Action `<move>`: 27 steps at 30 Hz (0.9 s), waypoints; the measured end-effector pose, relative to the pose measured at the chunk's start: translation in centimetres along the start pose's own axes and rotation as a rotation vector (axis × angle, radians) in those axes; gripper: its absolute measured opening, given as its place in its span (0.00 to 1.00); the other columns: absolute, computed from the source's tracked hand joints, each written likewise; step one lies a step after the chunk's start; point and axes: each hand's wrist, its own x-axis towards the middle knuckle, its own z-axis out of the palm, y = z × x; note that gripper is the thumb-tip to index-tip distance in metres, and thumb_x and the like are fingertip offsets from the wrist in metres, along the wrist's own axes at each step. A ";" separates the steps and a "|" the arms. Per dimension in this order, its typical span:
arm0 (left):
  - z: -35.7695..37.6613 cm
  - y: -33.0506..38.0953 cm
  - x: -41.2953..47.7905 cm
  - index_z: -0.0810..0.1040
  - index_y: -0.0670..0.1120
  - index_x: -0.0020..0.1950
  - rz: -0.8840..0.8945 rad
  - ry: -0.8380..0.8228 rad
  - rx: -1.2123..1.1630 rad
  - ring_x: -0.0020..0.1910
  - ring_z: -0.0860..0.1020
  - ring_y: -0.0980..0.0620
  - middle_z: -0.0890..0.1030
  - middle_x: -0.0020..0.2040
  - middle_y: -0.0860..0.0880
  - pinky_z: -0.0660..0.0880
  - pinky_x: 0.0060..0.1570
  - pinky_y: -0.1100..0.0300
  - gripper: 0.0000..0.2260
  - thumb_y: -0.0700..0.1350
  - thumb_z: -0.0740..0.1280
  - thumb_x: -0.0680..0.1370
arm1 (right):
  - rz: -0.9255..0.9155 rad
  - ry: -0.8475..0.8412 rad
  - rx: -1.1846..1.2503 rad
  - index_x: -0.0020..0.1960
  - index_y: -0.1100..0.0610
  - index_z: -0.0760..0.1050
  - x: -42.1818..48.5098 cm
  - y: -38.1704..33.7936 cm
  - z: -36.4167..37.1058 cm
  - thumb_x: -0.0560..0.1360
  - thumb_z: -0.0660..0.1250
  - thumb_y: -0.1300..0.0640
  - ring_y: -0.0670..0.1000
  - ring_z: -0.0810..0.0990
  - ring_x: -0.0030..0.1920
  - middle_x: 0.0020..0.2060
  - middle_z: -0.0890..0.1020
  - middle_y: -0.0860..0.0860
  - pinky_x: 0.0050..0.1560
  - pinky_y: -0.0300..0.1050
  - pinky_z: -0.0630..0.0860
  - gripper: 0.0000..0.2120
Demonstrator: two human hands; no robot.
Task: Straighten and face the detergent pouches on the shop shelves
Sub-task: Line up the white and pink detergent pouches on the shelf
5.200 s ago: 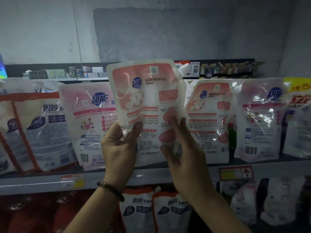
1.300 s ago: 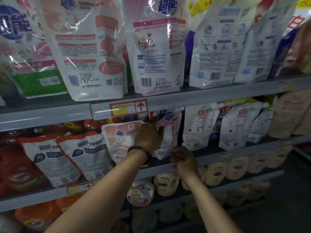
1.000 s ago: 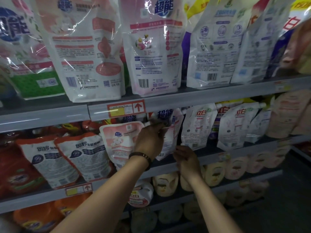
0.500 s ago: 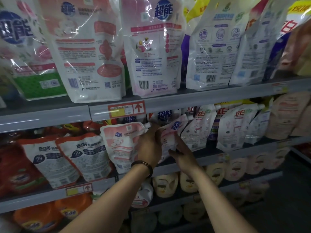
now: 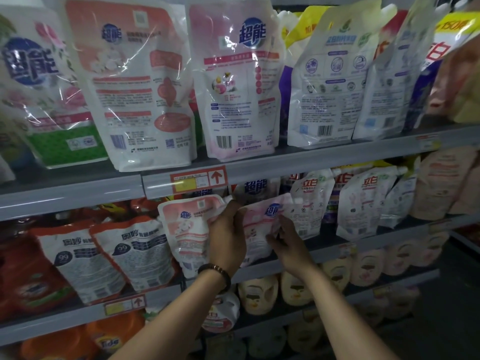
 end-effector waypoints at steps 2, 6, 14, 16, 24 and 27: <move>-0.2 0.1 0.3 0.75 0.60 0.53 0.010 -0.011 -0.001 0.47 0.81 0.63 0.83 0.48 0.58 0.74 0.42 0.71 0.10 0.45 0.61 0.88 | -0.039 0.036 0.020 0.68 0.45 0.70 -0.1 0.1 -0.1 0.84 0.67 0.58 0.48 0.76 0.68 0.62 0.76 0.40 0.75 0.58 0.72 0.16; -1.1 0.6 0.8 0.76 0.58 0.52 -0.022 -0.028 -0.034 0.45 0.80 0.67 0.81 0.46 0.61 0.69 0.40 0.75 0.10 0.43 0.61 0.87 | -0.082 0.147 0.101 0.64 0.36 0.66 -0.2 -0.2 -0.5 0.84 0.67 0.62 0.48 0.73 0.71 0.65 0.73 0.39 0.74 0.51 0.70 0.22; -2.8 1.9 0.8 0.81 0.53 0.52 -0.067 -0.073 -0.147 0.49 0.81 0.63 0.84 0.49 0.57 0.75 0.44 0.69 0.10 0.43 0.62 0.88 | 0.045 0.272 0.131 0.70 0.57 0.75 -0.5 1.4 -0.2 0.81 0.70 0.63 0.52 0.81 0.65 0.59 0.82 0.47 0.60 0.35 0.77 0.18; -3.5 2.1 0.8 0.80 0.52 0.52 -0.058 -0.084 -0.149 0.47 0.81 0.61 0.84 0.48 0.56 0.75 0.43 0.66 0.09 0.43 0.62 0.87 | 0.136 0.248 0.206 0.71 0.56 0.73 -0.5 1.1 0.3 0.81 0.71 0.62 0.53 0.80 0.65 0.63 0.81 0.50 0.60 0.38 0.78 0.20; -7.9 3.3 0.6 0.75 0.57 0.47 -0.017 -0.095 -0.164 0.42 0.77 0.66 0.80 0.41 0.66 0.69 0.41 0.74 0.14 0.39 0.63 0.87 | 0.176 0.039 0.365 0.69 0.56 0.79 -2.5 -0.8 2.2 0.84 0.66 0.62 0.56 0.85 0.62 0.60 0.87 0.54 0.63 0.55 0.82 0.14; -9.4 3.3 0.5 0.78 0.54 0.50 -0.047 -0.095 -0.196 0.45 0.79 0.65 0.82 0.44 0.66 0.71 0.43 0.74 0.11 0.40 0.62 0.87 | 0.191 0.057 0.407 0.68 0.59 0.79 -3.6 -1.6 3.0 0.85 0.65 0.61 0.61 0.85 0.61 0.59 0.87 0.58 0.59 0.56 0.84 0.13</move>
